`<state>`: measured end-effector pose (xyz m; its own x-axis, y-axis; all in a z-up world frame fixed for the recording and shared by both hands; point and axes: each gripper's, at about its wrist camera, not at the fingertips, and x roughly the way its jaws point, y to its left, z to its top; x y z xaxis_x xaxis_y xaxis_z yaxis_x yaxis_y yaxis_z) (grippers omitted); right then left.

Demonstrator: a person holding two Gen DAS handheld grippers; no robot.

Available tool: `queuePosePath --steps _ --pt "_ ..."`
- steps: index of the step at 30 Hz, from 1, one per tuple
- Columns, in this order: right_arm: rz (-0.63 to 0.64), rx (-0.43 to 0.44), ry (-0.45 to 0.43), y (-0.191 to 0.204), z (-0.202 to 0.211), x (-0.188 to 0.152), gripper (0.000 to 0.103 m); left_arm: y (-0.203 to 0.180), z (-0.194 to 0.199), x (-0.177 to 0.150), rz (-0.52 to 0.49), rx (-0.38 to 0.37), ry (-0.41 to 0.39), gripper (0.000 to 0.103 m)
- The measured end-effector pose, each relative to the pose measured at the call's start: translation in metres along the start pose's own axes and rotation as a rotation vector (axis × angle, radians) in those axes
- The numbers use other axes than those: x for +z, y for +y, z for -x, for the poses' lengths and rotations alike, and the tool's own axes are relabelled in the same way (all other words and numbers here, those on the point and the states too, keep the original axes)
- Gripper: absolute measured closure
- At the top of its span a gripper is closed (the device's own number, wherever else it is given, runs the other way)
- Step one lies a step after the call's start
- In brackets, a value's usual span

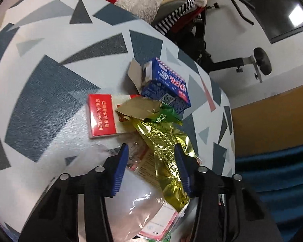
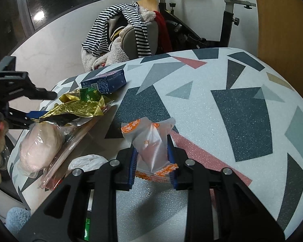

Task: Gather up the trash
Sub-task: 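Carry both wrappers down to the brown bin and release them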

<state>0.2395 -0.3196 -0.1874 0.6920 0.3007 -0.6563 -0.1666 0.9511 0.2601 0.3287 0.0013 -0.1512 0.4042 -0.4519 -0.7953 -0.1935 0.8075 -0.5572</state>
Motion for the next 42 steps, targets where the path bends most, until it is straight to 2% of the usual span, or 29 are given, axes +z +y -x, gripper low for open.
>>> queuePosePath --steps 2,3,6,13,18,22,29,34,37,42 --pt "0.001 0.000 0.003 0.000 -0.001 0.000 0.074 -0.001 -0.006 -0.001 -0.009 0.010 0.005 0.071" --pt "0.003 -0.002 0.003 0.001 -0.001 0.000 0.074 -0.001 -0.007 -0.002 -0.010 -0.005 -0.002 0.088" --pt "0.011 -0.004 -0.002 0.003 0.000 -0.002 0.074 -0.010 0.004 -0.008 -0.071 -0.063 -0.056 0.094" --pt "0.016 -0.035 -0.014 0.005 0.003 0.000 0.074 -0.060 0.058 -0.031 -0.347 -0.141 -0.165 0.095" --pt "-0.011 -0.016 -0.050 0.002 0.023 0.004 0.074 -0.081 0.111 -0.055 -0.496 -0.128 -0.273 0.095" --pt "-0.012 0.016 -0.083 0.008 0.053 0.001 0.074 -0.081 0.149 -0.090 -0.614 -0.074 -0.360 0.095" --pt "0.059 0.073 -0.106 0.038 0.107 -0.027 0.074 -0.046 0.178 -0.177 -0.763 -0.022 -0.411 0.095" --pt "0.079 0.103 -0.084 0.056 0.130 -0.061 0.074 -0.011 0.190 -0.237 -0.804 -0.079 -0.404 0.095" --pt "0.084 0.113 -0.071 0.065 0.141 -0.082 0.074 0.010 0.188 -0.271 -0.838 -0.080 -0.390 0.095" --pt "0.097 0.123 -0.047 0.076 0.152 -0.112 0.074 0.043 0.164 -0.313 -0.884 -0.008 -0.337 0.095"
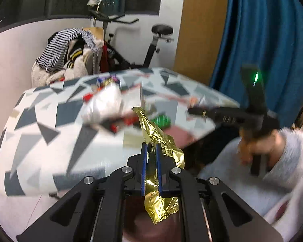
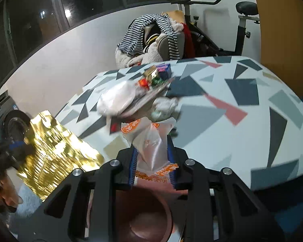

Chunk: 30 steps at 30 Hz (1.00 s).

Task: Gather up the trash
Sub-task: 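Carry both wrappers down to the brown bin and release them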

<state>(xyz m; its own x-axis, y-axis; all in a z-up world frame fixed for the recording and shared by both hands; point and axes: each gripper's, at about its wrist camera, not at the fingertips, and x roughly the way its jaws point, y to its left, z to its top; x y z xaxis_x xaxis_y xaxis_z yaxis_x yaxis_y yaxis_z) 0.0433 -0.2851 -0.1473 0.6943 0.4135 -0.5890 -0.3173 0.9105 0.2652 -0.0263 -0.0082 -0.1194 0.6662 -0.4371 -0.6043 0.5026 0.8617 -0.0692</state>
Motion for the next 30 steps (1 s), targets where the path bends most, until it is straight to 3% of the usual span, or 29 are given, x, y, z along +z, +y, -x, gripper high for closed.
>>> queuePosePath --steps 5,10,21,23,25,30 --pt "0.007 0.010 0.026 0.009 0.003 -0.025 0.074 -0.010 -0.020 -0.039 -0.042 0.010 0.075 0.095" --pt "-0.009 0.018 0.062 0.008 -0.002 -0.045 0.074 -0.005 -0.050 -0.061 0.028 -0.016 0.144 0.095" --pt "-0.031 0.033 0.129 0.014 -0.023 -0.061 0.074 -0.002 -0.094 -0.072 0.120 -0.052 0.230 0.094" --pt "-0.023 0.032 0.148 0.017 -0.028 -0.065 0.074 -0.003 -0.096 -0.072 0.125 -0.071 0.229 0.082" --pt "-0.008 0.032 0.159 0.021 -0.031 -0.066 0.074 -0.005 -0.092 -0.071 0.118 -0.074 0.206 0.045" --pt "-0.013 0.025 0.188 0.021 -0.039 -0.072 0.074 0.003 -0.071 -0.065 0.162 -0.021 0.112 0.028"
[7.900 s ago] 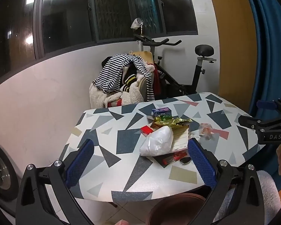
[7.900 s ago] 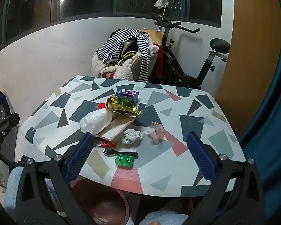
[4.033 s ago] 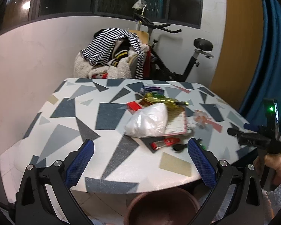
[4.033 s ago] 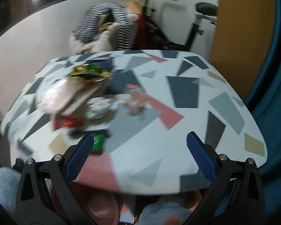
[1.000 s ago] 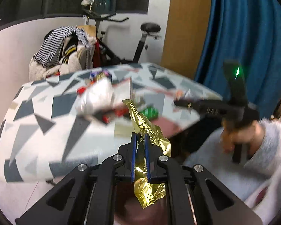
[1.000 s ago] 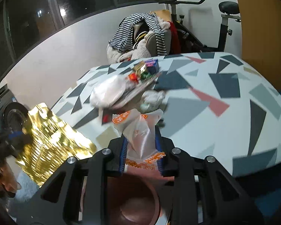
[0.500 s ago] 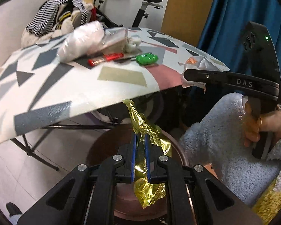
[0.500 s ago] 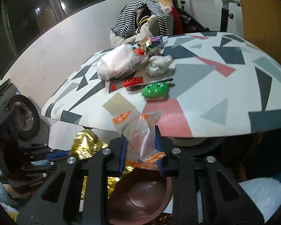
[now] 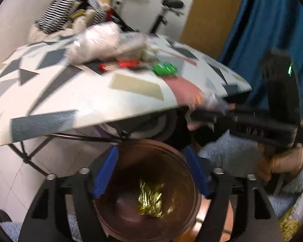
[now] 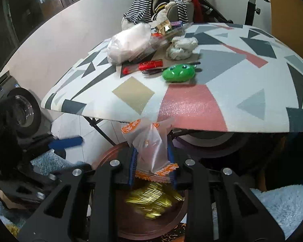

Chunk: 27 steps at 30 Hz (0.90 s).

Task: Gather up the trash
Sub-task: 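Carry both wrappers down to the brown bin and release them, then move the right gripper to the green frog item and grasp it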

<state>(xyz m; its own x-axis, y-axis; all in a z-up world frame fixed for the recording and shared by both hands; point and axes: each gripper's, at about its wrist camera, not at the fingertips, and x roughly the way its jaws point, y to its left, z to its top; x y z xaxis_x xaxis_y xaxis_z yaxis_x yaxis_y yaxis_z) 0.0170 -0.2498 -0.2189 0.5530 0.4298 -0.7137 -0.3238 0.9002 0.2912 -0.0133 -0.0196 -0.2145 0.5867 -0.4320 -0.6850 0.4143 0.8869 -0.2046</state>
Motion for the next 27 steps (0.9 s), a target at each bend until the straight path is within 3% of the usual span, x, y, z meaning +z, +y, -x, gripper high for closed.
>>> queuePosePath --steps 4,9,16,22,25,27 --pt "-0.006 -0.003 0.048 0.005 -0.015 -0.006 0.074 0.016 0.022 0.005 0.078 0.079 -0.106 0.013" --pt "0.035 0.018 0.136 0.022 -0.043 -0.019 0.074 0.031 0.039 0.007 0.142 0.175 -0.170 0.011" --pt "0.136 0.032 0.323 0.044 -0.097 -0.047 0.074 0.043 0.042 0.005 0.183 0.226 -0.164 0.010" --pt "0.151 0.032 0.344 0.050 -0.105 -0.050 0.071 0.045 0.038 0.003 0.187 0.239 -0.148 0.010" --pt "0.151 0.017 0.331 0.050 -0.105 -0.049 0.061 0.047 0.036 0.002 0.193 0.240 -0.141 0.010" --pt "0.155 0.002 0.322 0.049 -0.103 -0.049 0.038 0.048 0.035 0.002 0.198 0.240 -0.138 0.010"
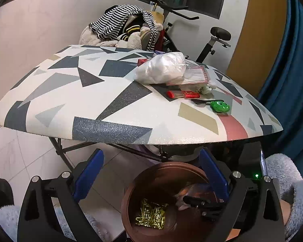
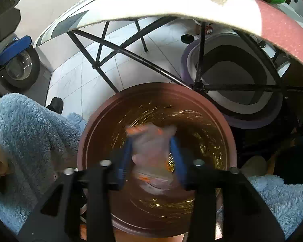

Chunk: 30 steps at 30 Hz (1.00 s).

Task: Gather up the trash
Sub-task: 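Move the right gripper to the green frog item and grasp it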

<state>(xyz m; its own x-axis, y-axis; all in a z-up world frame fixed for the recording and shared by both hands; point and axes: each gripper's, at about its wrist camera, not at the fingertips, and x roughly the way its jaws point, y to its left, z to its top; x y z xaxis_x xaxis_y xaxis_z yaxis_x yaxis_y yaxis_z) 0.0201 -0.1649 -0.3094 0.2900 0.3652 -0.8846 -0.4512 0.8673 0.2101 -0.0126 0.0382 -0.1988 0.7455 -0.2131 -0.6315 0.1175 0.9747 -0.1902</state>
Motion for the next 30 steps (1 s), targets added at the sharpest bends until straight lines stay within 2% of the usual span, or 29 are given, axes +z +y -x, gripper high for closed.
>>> queuePosePath --steps 3,5,13,16,17,23,27,30 --pt "0.004 -0.022 -0.031 -0.001 0.007 0.001 0.016 0.001 0.000 0.000 0.008 0.001 -0.002 0.010" --pt "0.003 -0.045 -0.057 -0.003 0.013 0.002 0.007 0.002 0.000 0.001 0.016 0.002 -0.006 0.010" --pt "0.016 -0.071 -0.234 -0.007 0.054 0.012 0.006 0.010 0.002 0.003 0.054 0.008 -0.021 0.010" --pt "0.031 -0.098 -0.331 -0.008 0.072 0.015 0.006 0.013 0.003 0.004 0.068 0.012 -0.025 0.010" --pt "0.037 -0.122 -0.390 -0.009 0.081 0.016 0.006 0.014 0.003 0.004 0.075 0.012 -0.025 0.010" --pt "0.011 -0.149 -0.536 -0.019 0.105 0.017 0.006 0.018 0.003 0.004 0.094 0.006 -0.031 0.010" --pt "-0.038 -0.186 -0.577 -0.035 0.115 0.022 0.006 0.018 0.003 0.004 0.101 0.000 -0.029 0.010" --pt "-0.100 -0.181 -0.544 -0.050 0.116 0.032 0.006 0.019 0.002 0.003 0.105 -0.008 -0.027 0.010"
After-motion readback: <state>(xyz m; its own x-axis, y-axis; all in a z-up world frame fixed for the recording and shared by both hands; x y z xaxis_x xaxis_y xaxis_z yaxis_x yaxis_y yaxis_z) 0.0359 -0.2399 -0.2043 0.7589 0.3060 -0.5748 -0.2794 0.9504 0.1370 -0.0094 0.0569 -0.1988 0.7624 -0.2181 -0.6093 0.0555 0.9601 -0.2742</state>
